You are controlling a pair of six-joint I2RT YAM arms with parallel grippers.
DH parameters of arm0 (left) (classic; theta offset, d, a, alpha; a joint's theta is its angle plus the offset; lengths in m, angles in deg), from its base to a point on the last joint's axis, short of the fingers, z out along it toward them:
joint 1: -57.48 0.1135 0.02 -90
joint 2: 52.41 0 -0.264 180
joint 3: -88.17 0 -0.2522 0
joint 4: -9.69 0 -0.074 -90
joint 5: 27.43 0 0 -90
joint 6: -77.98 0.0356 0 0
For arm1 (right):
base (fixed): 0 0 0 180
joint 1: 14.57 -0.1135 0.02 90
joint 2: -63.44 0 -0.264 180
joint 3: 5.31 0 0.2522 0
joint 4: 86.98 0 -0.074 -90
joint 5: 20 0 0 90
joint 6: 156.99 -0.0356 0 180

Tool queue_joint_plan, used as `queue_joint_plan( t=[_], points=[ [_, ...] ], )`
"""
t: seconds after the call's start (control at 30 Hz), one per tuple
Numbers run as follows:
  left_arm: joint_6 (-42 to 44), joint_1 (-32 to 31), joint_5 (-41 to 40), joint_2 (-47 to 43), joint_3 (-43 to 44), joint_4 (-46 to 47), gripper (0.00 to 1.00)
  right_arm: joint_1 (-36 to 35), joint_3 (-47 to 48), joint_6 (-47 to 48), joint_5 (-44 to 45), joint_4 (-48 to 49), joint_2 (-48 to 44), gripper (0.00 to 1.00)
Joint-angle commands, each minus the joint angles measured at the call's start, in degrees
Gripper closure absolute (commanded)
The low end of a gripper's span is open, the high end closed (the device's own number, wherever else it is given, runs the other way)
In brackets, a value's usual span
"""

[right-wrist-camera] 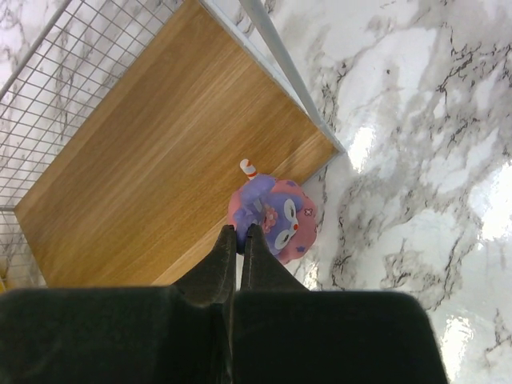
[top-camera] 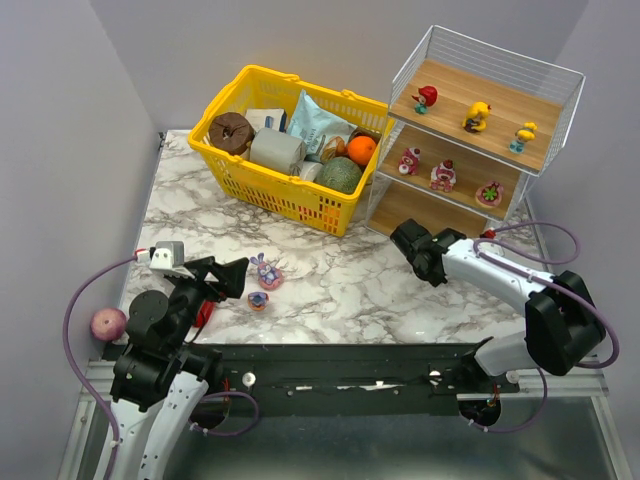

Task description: Place and organize the plastic toys onto the shelf

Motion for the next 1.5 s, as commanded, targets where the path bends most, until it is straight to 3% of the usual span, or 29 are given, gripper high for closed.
queue_joint_plan(
  t=[0.0,0.37,0.7,1.03,1.2,1.47],
  points=[
    [-0.16,-0.15,-0.49,0.76,0.17,-0.43,0.01,0.36,-3.12,-28.86,5.02,4.06,-0.13,1.0],
    [-0.24,-0.15,-0.49,0.93,0.09,-0.43,0.01,0.36,-9.1,-28.6,4.58,12.41,-5.84,1.0],
    [-0.16,-0.15,-0.49,0.76,0.09,-0.43,0.01,0.36,-9.98,-26.84,6.34,14.09,-10.85,1.0],
    [-0.25,-0.15,-0.49,0.76,0.09,-0.43,0.01,0.36,-7.88,-32.37,7.66,13.13,-4.63,1.0],
    [-0.16,-0.15,-0.49,1.11,0.09,-0.43,0.01,0.45,-4.98,-41.16,8.01,5.4,-1.28,0.99],
    [-0.07,-0.15,-0.49,1.11,0.09,-0.35,0.01,0.53,-4.36,-41.7,10.73,5.65,0.13,0.99]
  ],
)
